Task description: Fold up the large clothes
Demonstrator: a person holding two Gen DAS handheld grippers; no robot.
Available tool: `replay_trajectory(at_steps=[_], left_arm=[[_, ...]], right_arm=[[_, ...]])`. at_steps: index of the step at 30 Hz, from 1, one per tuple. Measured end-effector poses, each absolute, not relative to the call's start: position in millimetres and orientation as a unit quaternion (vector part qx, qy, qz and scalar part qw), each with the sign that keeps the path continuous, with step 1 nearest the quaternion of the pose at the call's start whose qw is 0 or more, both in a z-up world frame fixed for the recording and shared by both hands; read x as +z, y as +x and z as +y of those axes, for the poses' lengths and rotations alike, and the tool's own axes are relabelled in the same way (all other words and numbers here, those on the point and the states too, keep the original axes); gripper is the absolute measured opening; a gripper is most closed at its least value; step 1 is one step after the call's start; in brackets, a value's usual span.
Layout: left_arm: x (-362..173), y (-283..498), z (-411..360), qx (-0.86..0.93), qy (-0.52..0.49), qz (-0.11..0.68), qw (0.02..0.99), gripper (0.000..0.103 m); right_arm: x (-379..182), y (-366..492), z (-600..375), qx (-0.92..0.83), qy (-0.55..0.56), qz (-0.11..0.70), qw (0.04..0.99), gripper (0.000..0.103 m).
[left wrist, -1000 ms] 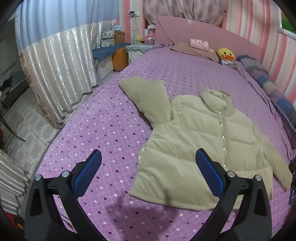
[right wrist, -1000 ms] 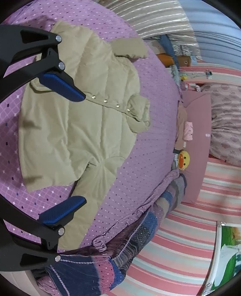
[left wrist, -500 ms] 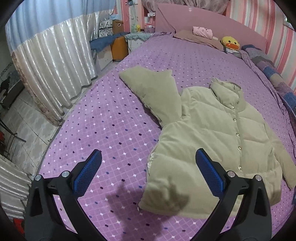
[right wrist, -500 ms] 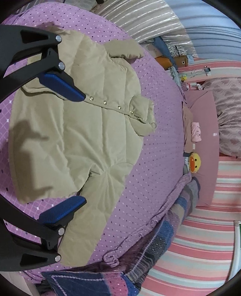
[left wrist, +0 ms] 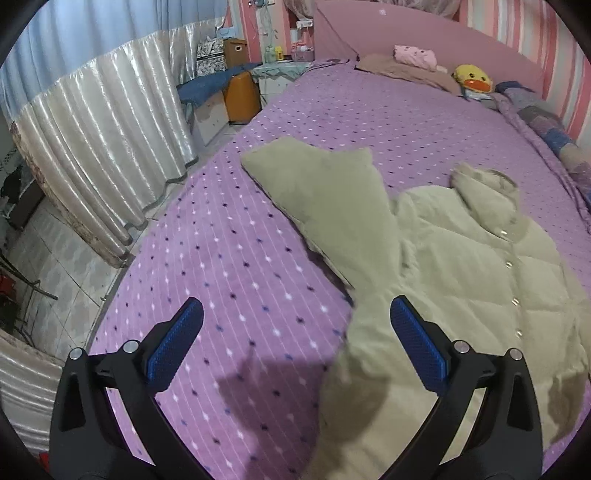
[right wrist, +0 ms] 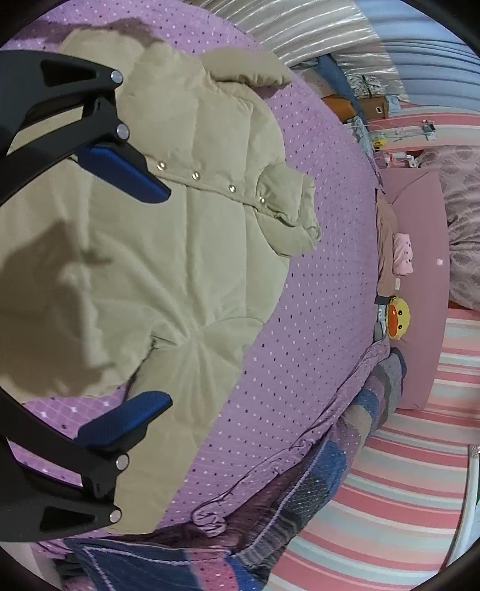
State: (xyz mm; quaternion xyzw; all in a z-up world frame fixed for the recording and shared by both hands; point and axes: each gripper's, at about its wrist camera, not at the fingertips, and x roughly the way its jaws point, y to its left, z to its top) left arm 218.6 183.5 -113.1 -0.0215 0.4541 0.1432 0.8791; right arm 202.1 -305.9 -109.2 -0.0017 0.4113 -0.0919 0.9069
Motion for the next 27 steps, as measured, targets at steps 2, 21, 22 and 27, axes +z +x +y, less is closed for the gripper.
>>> replay_trajectory(at_steps=[2, 21, 22, 27], left_arm=[[-121, 236, 194, 0.145, -0.031, 0.459, 0.876, 0.100], [-217, 415, 320, 0.157, -0.166, 0.496, 0.838, 0.099], [-221, 423, 327, 0.163, -0.175, 0.496, 0.835, 0.099], [-249, 466, 342, 0.188, -0.167, 0.514, 0.820, 0.099]], right_arm=[[-114, 213, -309, -0.095, -0.003, 0.407, 0.908, 0.101], [-179, 321, -311, -0.071, -0.035, 0.442, 0.893, 0.101], [-183, 325, -311, -0.070, -0.036, 0.444, 0.892, 0.101], [-195, 346, -313, -0.073, -0.057, 0.449, 0.889, 0.101]])
